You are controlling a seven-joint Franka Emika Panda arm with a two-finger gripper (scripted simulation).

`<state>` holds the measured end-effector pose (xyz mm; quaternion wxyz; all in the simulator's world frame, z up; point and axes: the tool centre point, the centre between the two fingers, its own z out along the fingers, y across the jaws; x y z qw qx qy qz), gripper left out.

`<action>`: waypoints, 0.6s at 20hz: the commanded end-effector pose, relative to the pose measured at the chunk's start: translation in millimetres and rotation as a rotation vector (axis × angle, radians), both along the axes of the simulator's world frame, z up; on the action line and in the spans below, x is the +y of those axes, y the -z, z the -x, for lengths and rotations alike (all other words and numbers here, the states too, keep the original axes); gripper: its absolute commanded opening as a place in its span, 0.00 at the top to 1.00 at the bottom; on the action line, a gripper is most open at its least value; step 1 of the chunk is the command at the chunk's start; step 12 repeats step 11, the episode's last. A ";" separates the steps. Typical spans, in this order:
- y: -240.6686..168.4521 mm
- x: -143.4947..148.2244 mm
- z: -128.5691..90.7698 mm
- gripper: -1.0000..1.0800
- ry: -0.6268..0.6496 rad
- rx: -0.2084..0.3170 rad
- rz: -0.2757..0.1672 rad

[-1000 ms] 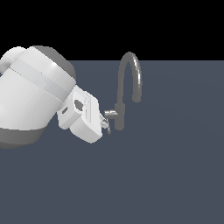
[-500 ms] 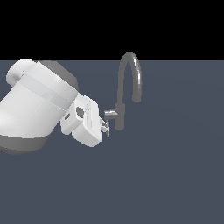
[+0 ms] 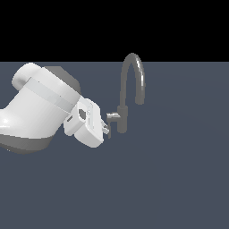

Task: Turn on the faucet by rotating a designated handle.

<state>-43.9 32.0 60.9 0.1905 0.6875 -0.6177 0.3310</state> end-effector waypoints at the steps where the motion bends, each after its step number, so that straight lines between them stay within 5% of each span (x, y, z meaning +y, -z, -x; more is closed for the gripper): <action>1: 15.5 -8.0 2.4 1.00 0.012 0.018 0.016; 12: 36.8 -11.9 -10.7 1.00 0.041 0.016 0.022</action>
